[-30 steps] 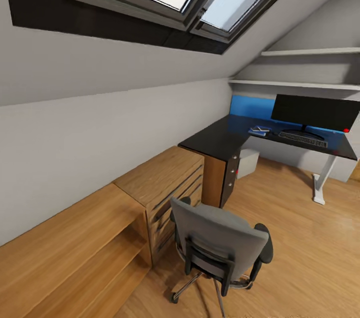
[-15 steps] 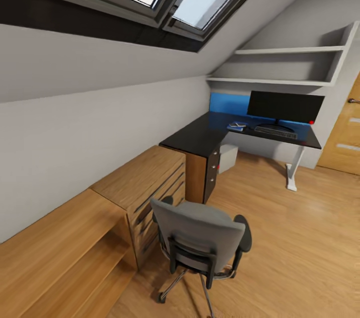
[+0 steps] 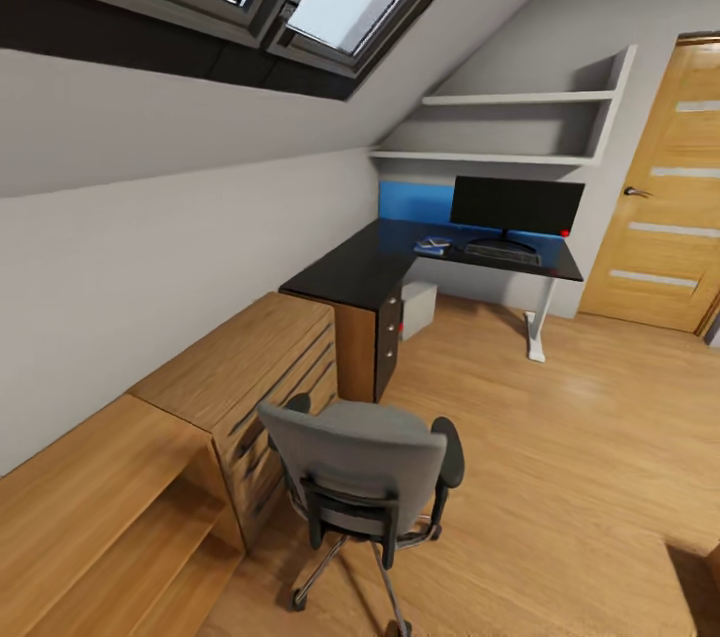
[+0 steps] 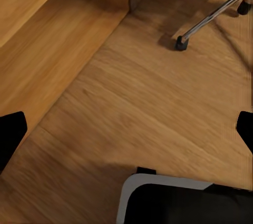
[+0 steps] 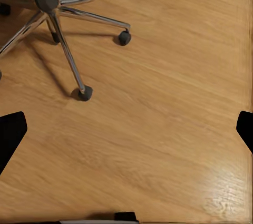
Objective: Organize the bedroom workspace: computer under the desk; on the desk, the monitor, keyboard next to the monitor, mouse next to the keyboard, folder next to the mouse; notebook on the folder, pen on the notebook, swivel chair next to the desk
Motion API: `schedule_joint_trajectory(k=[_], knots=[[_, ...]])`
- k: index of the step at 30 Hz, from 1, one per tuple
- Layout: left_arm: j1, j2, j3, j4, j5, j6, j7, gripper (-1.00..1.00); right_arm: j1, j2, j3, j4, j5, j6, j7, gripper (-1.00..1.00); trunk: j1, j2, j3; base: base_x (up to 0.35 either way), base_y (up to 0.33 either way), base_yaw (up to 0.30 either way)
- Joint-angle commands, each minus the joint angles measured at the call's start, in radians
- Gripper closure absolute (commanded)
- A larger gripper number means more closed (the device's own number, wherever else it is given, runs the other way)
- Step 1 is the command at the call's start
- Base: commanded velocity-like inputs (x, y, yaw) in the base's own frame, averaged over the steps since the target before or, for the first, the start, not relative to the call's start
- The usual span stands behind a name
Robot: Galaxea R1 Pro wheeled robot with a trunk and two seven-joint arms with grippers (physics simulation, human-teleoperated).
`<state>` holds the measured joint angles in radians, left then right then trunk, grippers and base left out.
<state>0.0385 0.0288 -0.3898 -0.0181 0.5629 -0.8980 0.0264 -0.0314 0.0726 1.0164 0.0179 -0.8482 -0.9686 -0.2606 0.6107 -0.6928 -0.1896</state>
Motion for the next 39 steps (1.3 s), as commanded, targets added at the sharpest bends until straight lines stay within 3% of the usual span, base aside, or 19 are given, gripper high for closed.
schedule_joint_trajectory(k=[1,22,39], knots=[[0.0,0.0,-0.009,-0.002,0.007,-0.001,0.003,-1.0,-0.001,0.001,0.008,0.002,0.001,-0.001,-0.009,-1.0,0.0,-0.001,-0.002,0.0,0.0,-0.269],[0.001,-0.017,-0.008,-0.002,0.008,-0.001,0.006,-1.0,-0.001,0.001,0.008,0.001,0.001,-0.001,-0.009,-1.0,0.0,-0.001,-0.016,0.0,0.011,-0.266],[0.001,-0.017,-0.007,-0.002,0.008,0.0,0.009,-1.0,-0.001,0.001,0.01,0.002,0.002,-0.001,-0.009,-1.0,0.0,-0.001,-0.028,0.0,0.247,-0.265]])
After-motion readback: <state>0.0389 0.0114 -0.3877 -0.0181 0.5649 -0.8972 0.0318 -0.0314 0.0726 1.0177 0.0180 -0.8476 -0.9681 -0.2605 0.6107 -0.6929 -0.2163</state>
